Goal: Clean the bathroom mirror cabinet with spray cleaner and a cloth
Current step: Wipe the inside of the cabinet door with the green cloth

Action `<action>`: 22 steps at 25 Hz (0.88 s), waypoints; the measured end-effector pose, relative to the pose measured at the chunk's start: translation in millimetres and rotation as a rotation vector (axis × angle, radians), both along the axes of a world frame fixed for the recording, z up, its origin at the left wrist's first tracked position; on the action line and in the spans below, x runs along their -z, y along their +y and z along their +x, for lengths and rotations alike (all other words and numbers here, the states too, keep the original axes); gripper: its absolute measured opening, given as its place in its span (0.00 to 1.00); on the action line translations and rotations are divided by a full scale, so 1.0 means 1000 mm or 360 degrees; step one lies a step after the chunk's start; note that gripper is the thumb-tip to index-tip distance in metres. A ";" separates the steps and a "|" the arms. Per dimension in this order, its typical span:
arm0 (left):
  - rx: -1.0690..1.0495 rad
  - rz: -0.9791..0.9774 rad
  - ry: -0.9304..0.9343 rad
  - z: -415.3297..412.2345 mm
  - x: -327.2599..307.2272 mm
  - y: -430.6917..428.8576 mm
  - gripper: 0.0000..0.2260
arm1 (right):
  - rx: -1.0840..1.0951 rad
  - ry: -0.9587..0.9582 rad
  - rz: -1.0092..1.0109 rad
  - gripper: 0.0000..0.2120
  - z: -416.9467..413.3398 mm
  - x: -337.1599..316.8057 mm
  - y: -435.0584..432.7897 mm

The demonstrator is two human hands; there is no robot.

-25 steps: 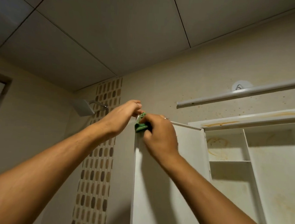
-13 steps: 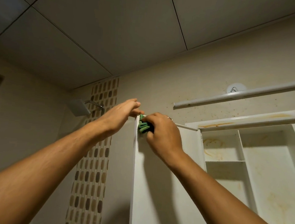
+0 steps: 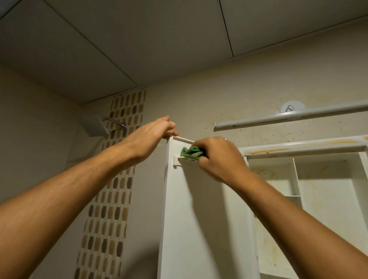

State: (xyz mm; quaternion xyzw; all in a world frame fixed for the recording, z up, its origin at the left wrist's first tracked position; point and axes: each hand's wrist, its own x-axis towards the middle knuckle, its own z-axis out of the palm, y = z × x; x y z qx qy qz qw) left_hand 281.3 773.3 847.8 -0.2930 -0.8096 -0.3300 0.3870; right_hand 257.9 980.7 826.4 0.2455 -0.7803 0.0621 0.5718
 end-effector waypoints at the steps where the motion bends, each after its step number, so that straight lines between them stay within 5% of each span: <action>1: -0.0024 -0.0014 0.0015 0.001 0.001 0.001 0.39 | 0.0110 0.0002 -0.0039 0.10 0.002 -0.004 -0.003; 6: -0.0125 -0.0072 0.0072 0.003 0.004 0.003 0.36 | -0.0201 -0.0219 0.0066 0.09 0.011 -0.003 -0.026; 11: -0.0247 -0.0148 0.0120 0.005 0.002 0.007 0.36 | 0.0299 -0.0292 0.0077 0.11 0.004 -0.019 0.015; 16: -0.0226 -0.0098 0.0147 0.002 0.005 0.007 0.35 | -0.0451 -0.0251 0.0136 0.17 0.017 -0.001 -0.032; 22: -0.0301 -0.0140 0.0154 -0.001 0.005 0.007 0.37 | 0.0183 0.0091 0.0226 0.15 0.001 -0.009 -0.009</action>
